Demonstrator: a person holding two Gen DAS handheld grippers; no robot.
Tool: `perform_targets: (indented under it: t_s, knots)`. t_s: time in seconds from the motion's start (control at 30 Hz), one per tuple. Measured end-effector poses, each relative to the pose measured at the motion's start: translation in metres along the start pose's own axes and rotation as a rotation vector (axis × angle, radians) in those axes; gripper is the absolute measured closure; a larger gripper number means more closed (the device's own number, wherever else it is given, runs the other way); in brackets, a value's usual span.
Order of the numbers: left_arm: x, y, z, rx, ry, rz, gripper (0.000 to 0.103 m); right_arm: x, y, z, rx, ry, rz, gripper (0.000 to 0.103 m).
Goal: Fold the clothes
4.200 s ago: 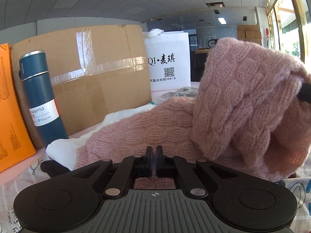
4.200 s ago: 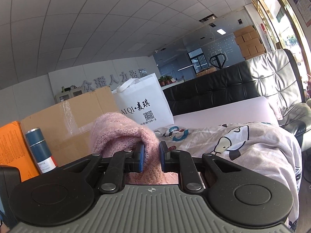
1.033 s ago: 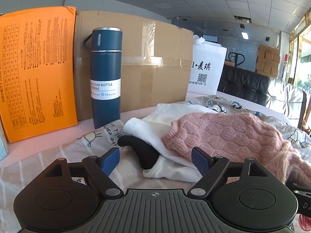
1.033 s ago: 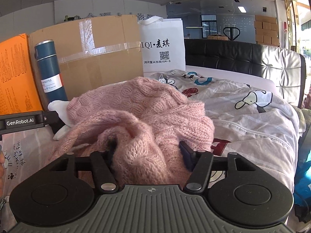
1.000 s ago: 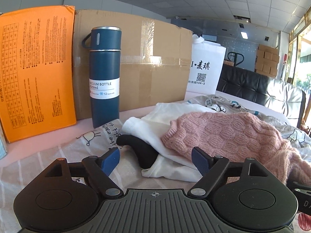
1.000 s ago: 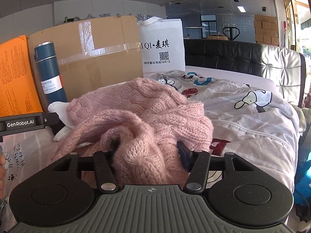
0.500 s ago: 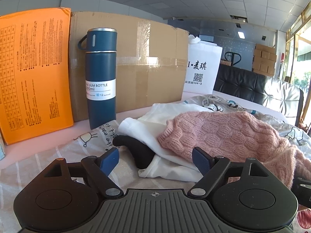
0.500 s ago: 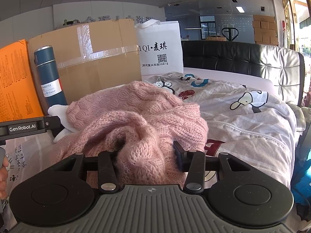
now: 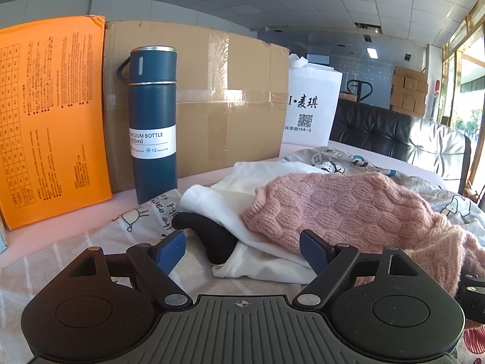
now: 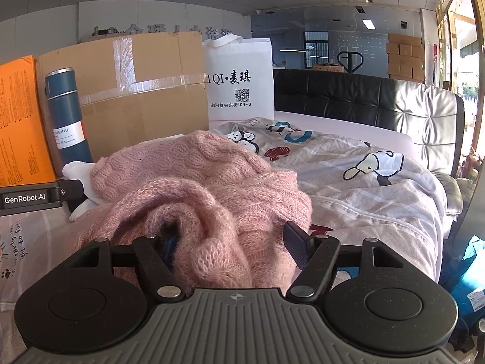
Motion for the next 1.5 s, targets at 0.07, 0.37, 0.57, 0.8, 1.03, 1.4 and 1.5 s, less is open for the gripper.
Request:
perform_targets:
  t_s: [0.07,0.37,0.57,0.8,1.03,1.4,1.5]
  knots:
    - [0.000,0.000,0.000,0.000,-0.002,0.002,0.018,-0.001,0.001,0.001,-0.002,-0.003,0.002,0.034]
    - [-0.003,0.003,0.001,-0.006,-0.014,0.021,0.018,-0.004,-0.001,0.001,0.025,-0.019,0.020,0.055]
    - [-0.004,0.003,0.002,-0.006,-0.020,0.023,0.018,-0.004,0.000,0.001,0.038,-0.017,0.041,0.057]
    - [-0.005,0.009,0.001,-0.063,-0.021,0.001,0.018,-0.004,0.002,-0.001,0.052,-0.015,0.063,0.058]
    - [-0.005,0.037,-0.011,-0.319,-0.020,-0.062,0.011,0.004,0.014,-0.009,0.071,0.004,0.104,0.039]
    - [0.000,0.078,-0.044,-0.491,0.088,0.136,0.005,0.046,0.047,-0.024,0.112,0.161,0.178,0.029]
    - [0.000,0.084,-0.052,-0.549,0.103,0.146,0.005,0.052,0.054,-0.019,0.084,0.176,0.156,0.028]
Point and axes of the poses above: each gripper's, at about its wrist camera, not at the fingertips, and z roughly the way its jaws point, y to its right, x to its top, the point moved 6 cm from there along z, roughly the way its jaws point, and after that the axes turned 11 degrees about y, right-handed, at the moved point
